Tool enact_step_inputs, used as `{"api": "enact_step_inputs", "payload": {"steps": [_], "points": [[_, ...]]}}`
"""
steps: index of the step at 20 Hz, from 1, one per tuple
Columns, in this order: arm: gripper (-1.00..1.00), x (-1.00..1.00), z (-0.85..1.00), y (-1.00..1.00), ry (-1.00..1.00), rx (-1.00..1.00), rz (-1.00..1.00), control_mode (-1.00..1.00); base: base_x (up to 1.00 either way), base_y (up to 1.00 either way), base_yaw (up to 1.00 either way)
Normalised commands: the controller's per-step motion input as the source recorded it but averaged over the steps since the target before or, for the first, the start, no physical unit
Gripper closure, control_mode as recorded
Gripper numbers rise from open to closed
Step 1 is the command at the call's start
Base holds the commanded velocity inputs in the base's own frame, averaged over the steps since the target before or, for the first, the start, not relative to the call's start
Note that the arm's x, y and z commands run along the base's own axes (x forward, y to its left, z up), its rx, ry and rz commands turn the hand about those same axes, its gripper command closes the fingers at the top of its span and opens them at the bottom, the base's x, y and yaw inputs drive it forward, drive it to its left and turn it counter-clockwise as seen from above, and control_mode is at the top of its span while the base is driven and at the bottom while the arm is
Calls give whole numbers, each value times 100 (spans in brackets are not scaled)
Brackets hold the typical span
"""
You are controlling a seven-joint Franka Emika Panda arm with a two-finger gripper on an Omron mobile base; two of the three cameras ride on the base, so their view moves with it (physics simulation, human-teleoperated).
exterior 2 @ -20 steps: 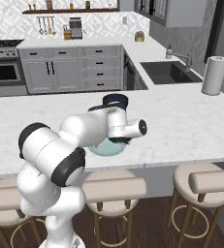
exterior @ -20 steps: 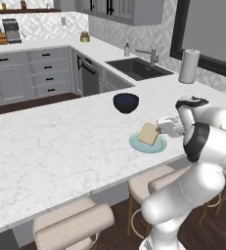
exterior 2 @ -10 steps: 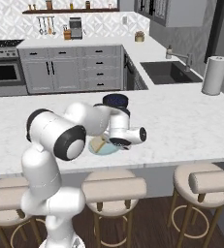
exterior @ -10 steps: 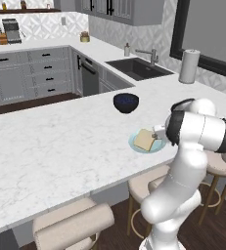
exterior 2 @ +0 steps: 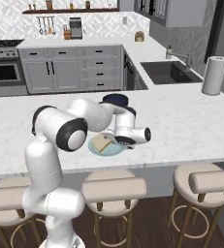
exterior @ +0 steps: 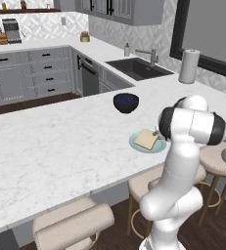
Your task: Start the toaster. Once the lever pops up, take the bread to the plate on the dining counter.
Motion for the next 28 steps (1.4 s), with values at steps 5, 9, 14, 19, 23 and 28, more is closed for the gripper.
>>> {"api": "enact_step_inputs", "payload": {"steps": [5,9,14,19,23,28], "points": [[-100,0,0,-31,3,0,-10,-100,0,0,0],[-100,14,0,-1,21,0,-22,-100,0,0,0],[-100,19,0,0,61,-11,-28,-100,0,0,0],[-100,11,10,0,75,-25,-19,-100,0,0,0],[-100,-10,77,1,16,-30,-9,-100,0,0,0],[-100,-34,70,22,-2,-35,-7,-100,0,0,0]]}}
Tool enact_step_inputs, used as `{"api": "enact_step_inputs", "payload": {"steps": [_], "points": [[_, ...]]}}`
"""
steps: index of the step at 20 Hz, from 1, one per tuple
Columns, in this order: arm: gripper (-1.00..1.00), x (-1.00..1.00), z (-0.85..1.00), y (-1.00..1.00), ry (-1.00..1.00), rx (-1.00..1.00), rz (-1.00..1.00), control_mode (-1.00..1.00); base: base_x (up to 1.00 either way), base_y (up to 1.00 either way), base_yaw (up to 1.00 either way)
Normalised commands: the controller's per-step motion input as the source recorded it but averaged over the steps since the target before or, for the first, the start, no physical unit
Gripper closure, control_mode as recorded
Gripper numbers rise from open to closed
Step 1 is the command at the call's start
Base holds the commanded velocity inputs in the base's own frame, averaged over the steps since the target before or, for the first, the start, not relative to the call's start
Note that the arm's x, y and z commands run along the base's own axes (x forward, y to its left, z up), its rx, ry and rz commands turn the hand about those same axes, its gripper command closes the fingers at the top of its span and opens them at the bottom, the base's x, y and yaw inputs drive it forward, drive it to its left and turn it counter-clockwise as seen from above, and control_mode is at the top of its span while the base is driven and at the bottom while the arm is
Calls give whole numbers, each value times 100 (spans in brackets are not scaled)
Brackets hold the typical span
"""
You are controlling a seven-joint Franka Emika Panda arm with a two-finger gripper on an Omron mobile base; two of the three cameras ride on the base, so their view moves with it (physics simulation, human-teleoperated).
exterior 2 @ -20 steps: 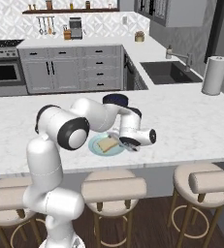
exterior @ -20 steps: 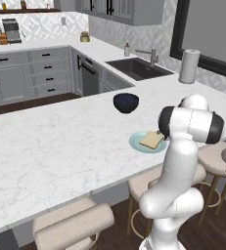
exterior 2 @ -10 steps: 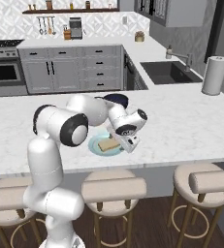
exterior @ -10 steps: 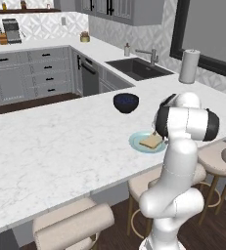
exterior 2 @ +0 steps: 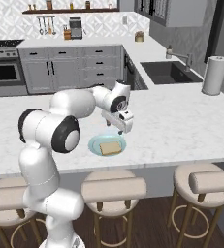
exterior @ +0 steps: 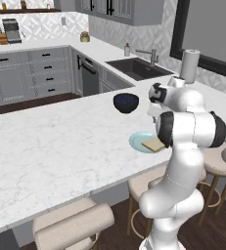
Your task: Start the toaster. Once the lever pops up, take the bread to the plate on the dining counter.
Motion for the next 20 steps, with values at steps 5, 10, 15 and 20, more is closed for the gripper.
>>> {"api": "enact_step_inputs", "payload": {"steps": [5,10,15,20], "points": [[-100,-76,74,33,-23,-36,-3,-100,0,0,0],[-100,-99,98,50,-49,-41,2,-100,0,0,0],[-100,-100,79,49,-42,-25,2,-100,0,0,0],[-100,-100,44,31,-23,-3,0,-100,0,0,0]]}}
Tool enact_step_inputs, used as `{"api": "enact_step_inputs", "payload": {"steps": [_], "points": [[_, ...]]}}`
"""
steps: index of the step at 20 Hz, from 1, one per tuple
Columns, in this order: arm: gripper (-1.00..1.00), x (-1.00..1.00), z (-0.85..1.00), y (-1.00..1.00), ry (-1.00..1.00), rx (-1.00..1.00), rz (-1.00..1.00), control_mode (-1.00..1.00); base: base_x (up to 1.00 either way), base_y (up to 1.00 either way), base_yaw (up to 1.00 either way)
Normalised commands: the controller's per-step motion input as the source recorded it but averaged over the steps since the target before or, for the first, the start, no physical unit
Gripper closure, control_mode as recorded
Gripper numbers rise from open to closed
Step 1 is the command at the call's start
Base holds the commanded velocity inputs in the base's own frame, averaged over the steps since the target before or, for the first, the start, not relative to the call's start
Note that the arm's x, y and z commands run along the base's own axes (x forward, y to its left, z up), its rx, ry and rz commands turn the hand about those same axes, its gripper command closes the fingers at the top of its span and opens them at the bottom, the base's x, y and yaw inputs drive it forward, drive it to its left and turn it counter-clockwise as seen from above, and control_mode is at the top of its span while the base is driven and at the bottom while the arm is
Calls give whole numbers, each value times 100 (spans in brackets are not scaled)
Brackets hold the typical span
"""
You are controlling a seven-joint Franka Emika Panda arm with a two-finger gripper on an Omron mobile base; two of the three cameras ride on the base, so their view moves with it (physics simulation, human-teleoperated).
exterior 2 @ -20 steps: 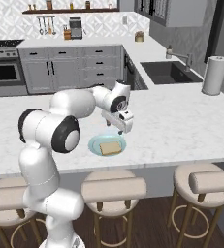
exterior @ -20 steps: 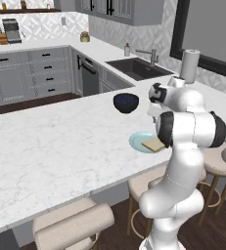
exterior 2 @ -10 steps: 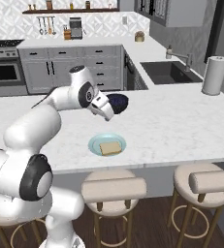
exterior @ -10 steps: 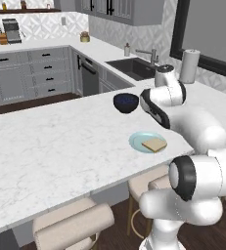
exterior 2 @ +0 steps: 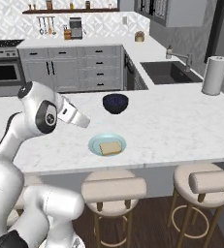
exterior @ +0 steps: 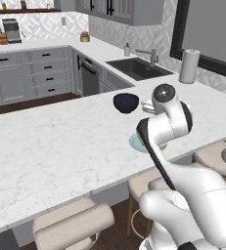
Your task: Start the toaster. Once the lever pops up, take the bread to the plate on the dining counter.
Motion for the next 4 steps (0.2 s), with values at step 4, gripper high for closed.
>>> {"api": "enact_step_inputs", "payload": {"steps": [4], "points": [[-100,-100,3,13,-13,3,0,-100,0,0,0]]}}
